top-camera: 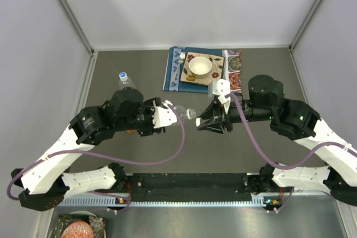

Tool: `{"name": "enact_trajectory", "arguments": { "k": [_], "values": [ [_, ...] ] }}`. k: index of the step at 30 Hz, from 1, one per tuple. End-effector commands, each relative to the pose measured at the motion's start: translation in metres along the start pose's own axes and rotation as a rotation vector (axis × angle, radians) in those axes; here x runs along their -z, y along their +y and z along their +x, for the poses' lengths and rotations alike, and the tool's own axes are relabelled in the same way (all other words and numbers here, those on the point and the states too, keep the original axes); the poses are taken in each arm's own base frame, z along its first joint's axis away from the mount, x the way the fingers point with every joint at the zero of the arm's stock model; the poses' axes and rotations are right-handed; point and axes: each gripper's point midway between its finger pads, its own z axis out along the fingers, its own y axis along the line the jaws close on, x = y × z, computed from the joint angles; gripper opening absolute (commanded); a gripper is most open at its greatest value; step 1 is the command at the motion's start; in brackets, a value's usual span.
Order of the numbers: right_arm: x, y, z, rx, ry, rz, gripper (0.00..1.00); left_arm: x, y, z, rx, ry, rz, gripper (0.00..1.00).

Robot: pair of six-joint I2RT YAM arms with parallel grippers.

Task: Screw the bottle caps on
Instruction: Screw the bottle cap onto the plastic bottle.

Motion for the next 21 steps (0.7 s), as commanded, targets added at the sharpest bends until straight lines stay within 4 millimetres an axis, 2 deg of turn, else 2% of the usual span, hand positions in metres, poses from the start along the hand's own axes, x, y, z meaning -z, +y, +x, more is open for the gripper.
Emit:
{"name": "enact_trajectory", "arguments": {
  "k": [1, 12, 21],
  "values": [
    [0.000, -0.010, -0.019, 0.065, -0.065, 0.048, 0.12, 0.000, 0.006, -0.010, 0.016, -0.052, -0.020, 0.59],
    [-0.012, -0.020, -0.022, 0.080, -0.068, 0.064, 0.18, 0.002, 0.000, -0.006, 0.002, -0.050, -0.002, 0.59],
    [-0.021, -0.022, -0.021, 0.074, -0.057, 0.039, 0.18, 0.003, -0.003, -0.002, -0.006, -0.049, 0.007, 0.59]
  ]
}}
